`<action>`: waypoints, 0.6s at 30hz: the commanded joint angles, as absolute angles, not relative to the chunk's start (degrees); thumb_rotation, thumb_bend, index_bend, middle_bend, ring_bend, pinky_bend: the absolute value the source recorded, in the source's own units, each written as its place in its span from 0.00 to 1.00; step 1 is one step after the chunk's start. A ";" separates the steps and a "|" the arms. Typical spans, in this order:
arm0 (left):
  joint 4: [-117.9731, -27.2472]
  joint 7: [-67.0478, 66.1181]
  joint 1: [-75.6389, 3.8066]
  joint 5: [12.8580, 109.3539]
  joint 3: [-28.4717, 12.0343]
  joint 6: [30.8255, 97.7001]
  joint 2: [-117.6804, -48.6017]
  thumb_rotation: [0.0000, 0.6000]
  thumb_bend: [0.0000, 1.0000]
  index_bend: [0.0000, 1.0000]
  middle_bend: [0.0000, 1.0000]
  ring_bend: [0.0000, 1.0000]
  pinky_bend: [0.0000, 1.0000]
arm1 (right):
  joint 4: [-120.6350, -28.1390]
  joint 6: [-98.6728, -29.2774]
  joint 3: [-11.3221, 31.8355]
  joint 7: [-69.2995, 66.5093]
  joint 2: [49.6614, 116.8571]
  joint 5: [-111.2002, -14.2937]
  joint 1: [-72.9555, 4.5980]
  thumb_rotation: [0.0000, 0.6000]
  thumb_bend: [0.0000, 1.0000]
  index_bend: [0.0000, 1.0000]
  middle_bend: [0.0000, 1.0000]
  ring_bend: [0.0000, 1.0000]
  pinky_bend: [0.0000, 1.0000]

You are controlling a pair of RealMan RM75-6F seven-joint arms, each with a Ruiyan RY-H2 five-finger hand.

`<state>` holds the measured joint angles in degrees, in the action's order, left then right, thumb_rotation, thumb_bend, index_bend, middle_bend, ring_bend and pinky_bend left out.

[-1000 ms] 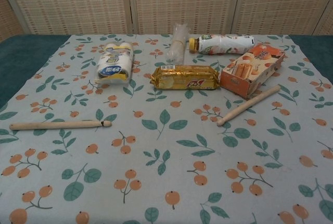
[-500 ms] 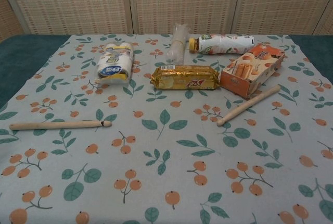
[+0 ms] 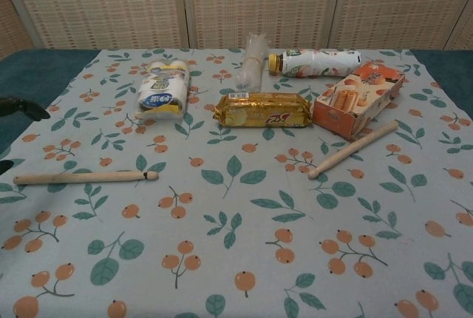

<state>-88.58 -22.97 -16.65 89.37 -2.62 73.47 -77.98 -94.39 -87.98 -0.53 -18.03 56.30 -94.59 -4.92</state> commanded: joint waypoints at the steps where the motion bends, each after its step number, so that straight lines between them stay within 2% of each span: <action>1: -86.94 -25.83 -18.17 86.82 -3.79 71.44 -81.32 1.00 0.40 0.16 0.19 0.92 1.00 | -94.29 -87.79 -0.40 -18.40 56.30 -94.39 -4.96 1.00 0.25 0.05 0.00 0.00 0.17; 18: -72.18 -23.89 -20.20 80.27 -5.28 68.41 -90.97 1.00 0.40 0.16 0.21 0.92 1.00 | -94.46 -86.58 -0.81 -19.72 55.71 -94.87 -5.33 1.00 0.25 0.06 0.00 0.00 0.17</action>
